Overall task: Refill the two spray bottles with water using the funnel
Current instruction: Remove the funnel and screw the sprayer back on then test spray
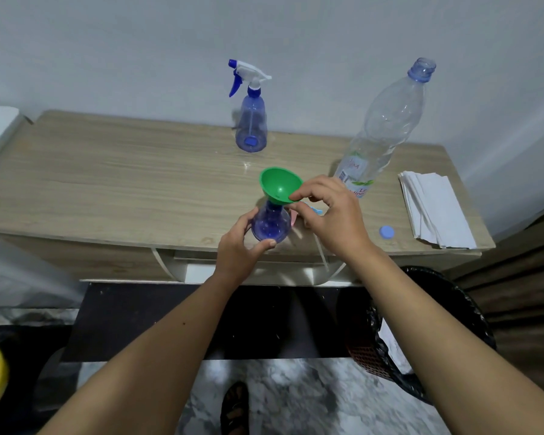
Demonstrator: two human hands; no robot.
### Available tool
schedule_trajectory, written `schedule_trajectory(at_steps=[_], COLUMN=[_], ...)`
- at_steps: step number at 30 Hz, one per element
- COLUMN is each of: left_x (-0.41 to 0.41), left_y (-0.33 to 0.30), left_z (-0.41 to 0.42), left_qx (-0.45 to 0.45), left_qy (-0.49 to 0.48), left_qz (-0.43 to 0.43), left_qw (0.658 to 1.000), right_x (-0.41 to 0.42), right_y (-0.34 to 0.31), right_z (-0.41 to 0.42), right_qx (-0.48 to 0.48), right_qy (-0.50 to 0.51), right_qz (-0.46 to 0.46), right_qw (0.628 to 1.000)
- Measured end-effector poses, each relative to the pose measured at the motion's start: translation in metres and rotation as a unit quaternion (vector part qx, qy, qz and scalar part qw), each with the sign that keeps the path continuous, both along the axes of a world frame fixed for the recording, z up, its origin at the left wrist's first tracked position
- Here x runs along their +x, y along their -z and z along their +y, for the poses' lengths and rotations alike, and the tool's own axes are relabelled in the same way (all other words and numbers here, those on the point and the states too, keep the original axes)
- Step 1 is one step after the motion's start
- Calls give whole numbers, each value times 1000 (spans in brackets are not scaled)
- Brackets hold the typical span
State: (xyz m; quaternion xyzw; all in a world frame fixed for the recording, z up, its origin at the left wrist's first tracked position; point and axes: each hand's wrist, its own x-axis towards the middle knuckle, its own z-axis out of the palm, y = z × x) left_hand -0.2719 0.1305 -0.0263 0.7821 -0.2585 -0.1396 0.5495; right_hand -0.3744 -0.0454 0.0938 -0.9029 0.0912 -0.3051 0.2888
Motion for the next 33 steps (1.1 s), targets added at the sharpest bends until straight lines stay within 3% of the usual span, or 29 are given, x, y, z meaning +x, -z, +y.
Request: schedule_trajectory(at_steps=[5,15,33], left_x=[0,0,0], left_y=[-1,-3,12], left_z=[0,-2,-7], left_qx=[0,15,-17], left_qy=[1,-7,-19], left_qz=[16,1,26], left_qw=[1000,1000,999], right_x=[8,38,90], right_y=[-14,-23,90], right_z=[-8,-33,-68], right_qx=[10,178,203], right_qy=[-9,73,142], right_qz=[-11,-30,105], right_qw=[1000,981,963])
